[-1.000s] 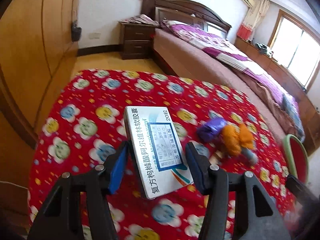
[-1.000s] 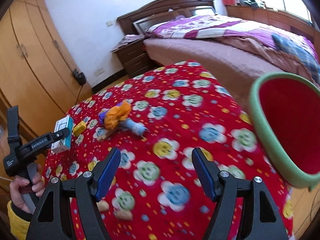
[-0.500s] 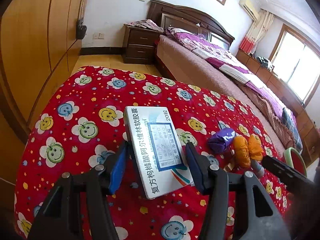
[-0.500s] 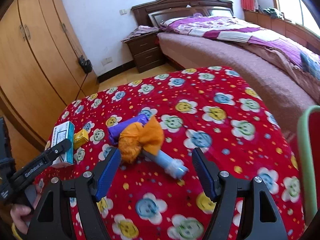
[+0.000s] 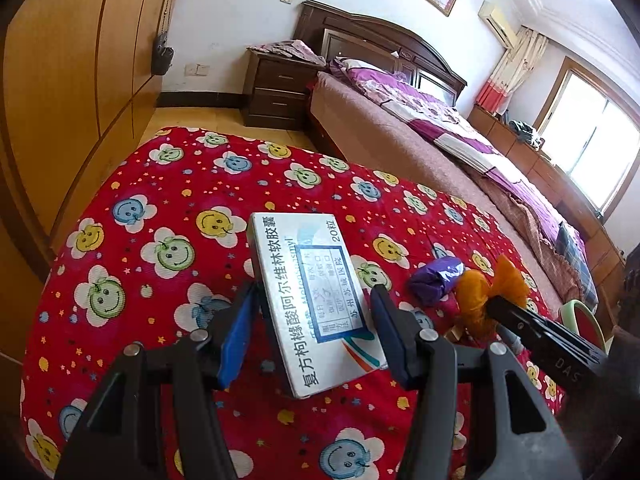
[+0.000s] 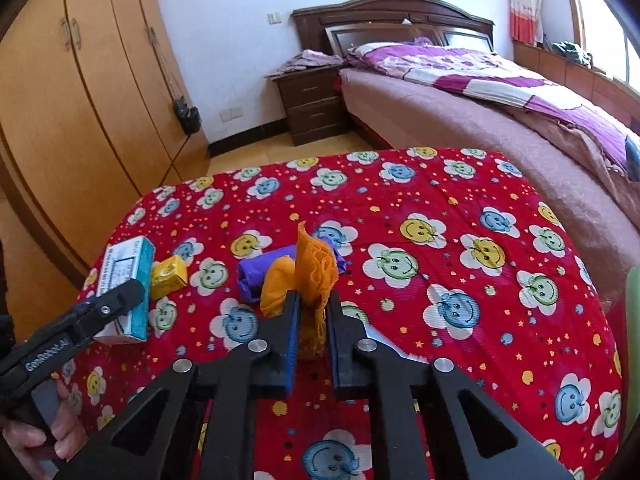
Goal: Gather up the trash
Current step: 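Grasp the orange mesh bag with the right tool while the left tool holds the box, then carry both items over the red bin and open both tools to drop them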
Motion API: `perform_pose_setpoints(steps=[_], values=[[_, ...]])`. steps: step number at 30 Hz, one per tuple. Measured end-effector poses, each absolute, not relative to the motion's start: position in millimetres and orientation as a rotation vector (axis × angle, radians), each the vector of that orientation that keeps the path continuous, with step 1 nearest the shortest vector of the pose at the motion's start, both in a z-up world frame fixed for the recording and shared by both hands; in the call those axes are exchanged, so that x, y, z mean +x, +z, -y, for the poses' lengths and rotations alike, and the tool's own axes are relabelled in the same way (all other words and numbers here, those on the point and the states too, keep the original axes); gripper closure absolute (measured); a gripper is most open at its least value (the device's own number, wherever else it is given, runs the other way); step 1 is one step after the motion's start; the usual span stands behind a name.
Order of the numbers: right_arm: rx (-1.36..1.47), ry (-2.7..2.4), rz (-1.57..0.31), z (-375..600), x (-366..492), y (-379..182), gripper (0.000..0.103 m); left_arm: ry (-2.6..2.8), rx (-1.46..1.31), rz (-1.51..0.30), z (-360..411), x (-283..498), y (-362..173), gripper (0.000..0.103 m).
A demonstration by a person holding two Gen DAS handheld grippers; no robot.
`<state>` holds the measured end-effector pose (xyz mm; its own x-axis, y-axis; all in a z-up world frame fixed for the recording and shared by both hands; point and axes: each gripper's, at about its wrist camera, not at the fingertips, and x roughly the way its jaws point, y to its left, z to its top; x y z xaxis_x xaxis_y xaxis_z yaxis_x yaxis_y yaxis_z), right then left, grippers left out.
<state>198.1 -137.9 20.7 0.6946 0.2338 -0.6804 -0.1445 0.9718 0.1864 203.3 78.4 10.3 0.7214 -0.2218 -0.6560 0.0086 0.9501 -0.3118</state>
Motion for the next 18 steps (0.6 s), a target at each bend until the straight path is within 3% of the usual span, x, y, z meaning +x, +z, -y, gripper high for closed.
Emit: perform_pose_setpoints(steps=[18], values=[[0.261, 0.123, -0.641, 192.3, 117.6, 64.2, 0.093, -0.175, -0.289, -0.709, -68.1, 195.6, 14.4, 0.045]])
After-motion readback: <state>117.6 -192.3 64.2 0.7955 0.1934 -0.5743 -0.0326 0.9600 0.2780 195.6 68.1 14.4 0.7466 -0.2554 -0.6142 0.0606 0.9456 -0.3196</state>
